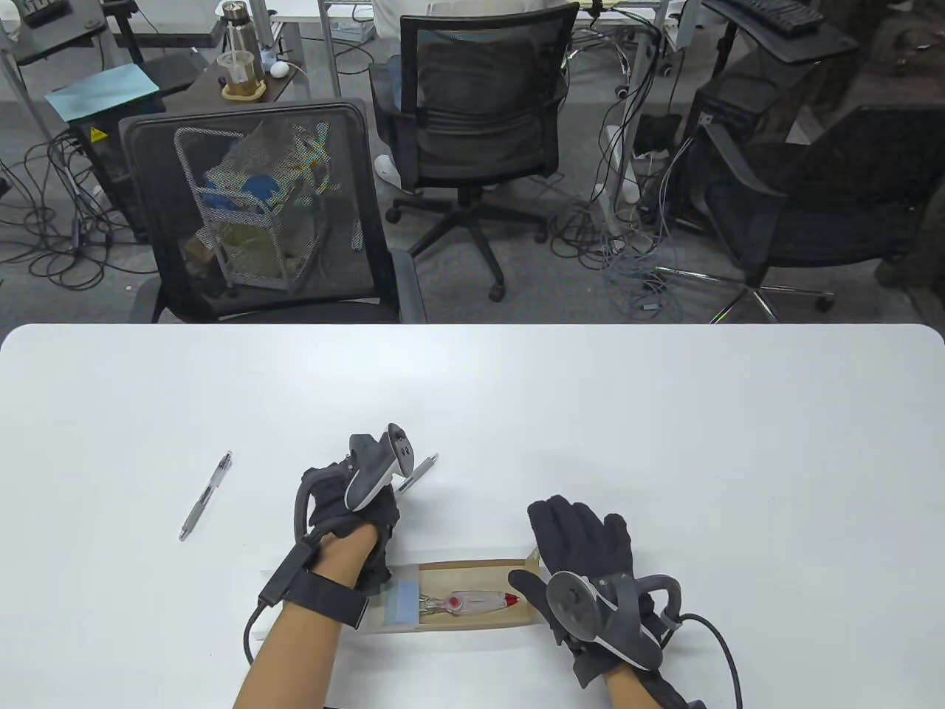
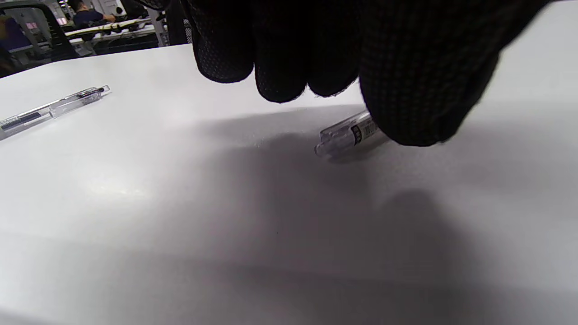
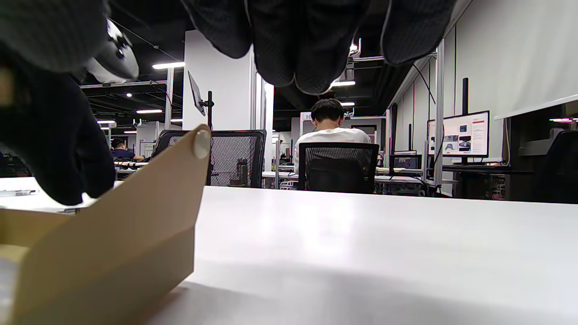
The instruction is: Pack snap-button pull-out pencil case
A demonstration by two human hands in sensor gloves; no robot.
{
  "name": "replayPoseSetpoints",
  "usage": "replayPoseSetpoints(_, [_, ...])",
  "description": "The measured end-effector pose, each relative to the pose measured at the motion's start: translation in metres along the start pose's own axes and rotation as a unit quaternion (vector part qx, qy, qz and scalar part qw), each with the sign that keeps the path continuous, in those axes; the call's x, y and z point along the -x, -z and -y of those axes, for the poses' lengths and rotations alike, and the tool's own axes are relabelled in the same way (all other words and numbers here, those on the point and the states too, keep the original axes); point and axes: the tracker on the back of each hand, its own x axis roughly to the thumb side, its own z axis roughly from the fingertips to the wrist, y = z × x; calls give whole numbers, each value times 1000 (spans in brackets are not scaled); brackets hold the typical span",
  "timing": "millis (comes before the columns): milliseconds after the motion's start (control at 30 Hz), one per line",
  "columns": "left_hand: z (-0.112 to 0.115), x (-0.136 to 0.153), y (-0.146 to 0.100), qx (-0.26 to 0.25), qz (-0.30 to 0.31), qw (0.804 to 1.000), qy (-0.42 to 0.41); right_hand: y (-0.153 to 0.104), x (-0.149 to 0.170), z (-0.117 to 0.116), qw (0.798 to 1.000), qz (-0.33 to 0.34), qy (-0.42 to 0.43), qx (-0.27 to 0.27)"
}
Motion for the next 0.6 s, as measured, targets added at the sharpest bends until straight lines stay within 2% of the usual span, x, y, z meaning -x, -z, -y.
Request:
replayPoseSetpoints(100, [6,-6,8,12,-15,1000,20,0,0,-1,1000,1,2,2])
replayPoseSetpoints(300, [5,-6,11,13,-21,1000,7,-1,-2,0,1000,5,2,2])
replayPoseSetpoints(533, [6,-2,11,5,18,1000,20,-2,-3,0,1000,6,-1,5])
replayPoseSetpoints(600, [4,2,8,-7,31,999,0,-2,-3,1,1000,6,-3,5])
